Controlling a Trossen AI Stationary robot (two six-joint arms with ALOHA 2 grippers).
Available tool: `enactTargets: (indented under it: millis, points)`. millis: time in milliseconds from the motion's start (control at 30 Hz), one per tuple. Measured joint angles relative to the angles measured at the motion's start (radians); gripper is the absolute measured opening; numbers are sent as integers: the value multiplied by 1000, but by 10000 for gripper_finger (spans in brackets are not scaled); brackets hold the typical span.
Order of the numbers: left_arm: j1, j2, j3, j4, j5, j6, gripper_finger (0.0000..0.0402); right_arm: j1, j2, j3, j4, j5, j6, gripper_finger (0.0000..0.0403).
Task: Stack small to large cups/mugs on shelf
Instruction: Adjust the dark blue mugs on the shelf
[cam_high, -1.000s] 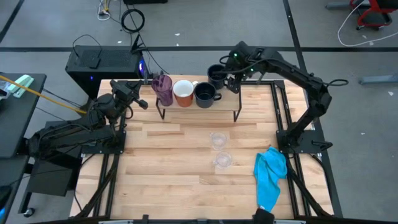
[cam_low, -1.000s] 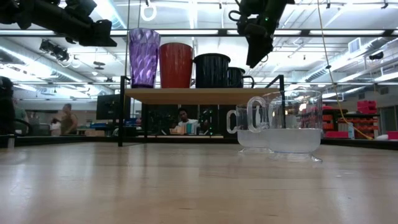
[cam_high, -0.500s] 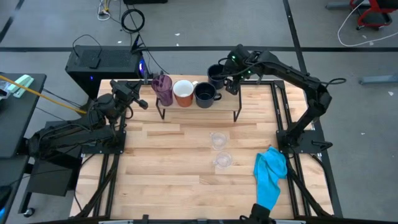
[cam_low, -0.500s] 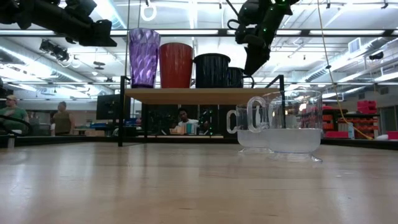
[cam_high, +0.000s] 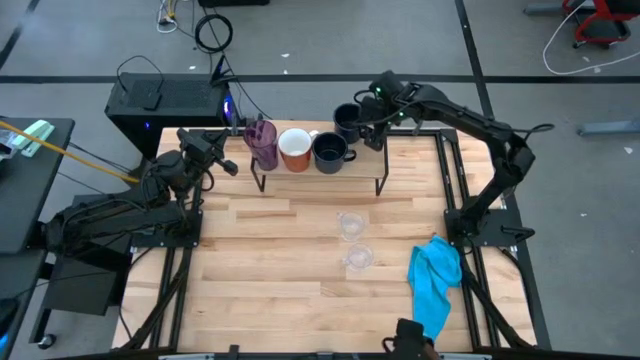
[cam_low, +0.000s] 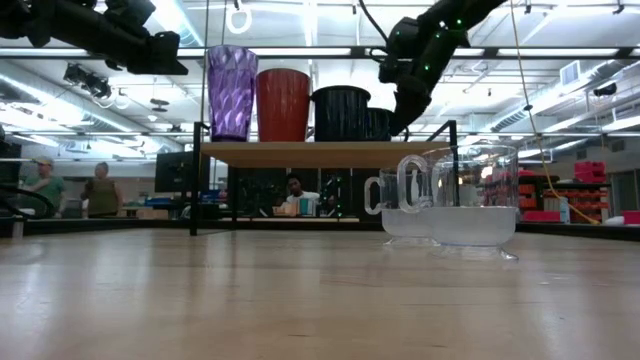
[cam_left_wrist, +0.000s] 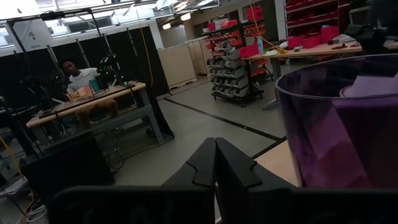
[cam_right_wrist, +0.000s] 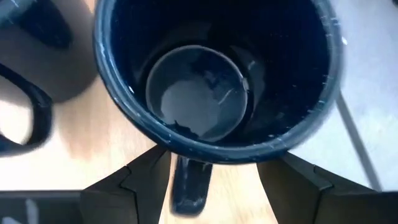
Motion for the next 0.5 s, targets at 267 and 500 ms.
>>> enactTargets:
  millis: [267, 500]
  points:
    - [0, 0, 0, 0, 0, 10, 24, 2, 0, -35, 106, -2, -139, 240]
    - [0, 0, 0, 2, 0, 10, 14, 2, 0, -35, 117, -50, -172, 240]
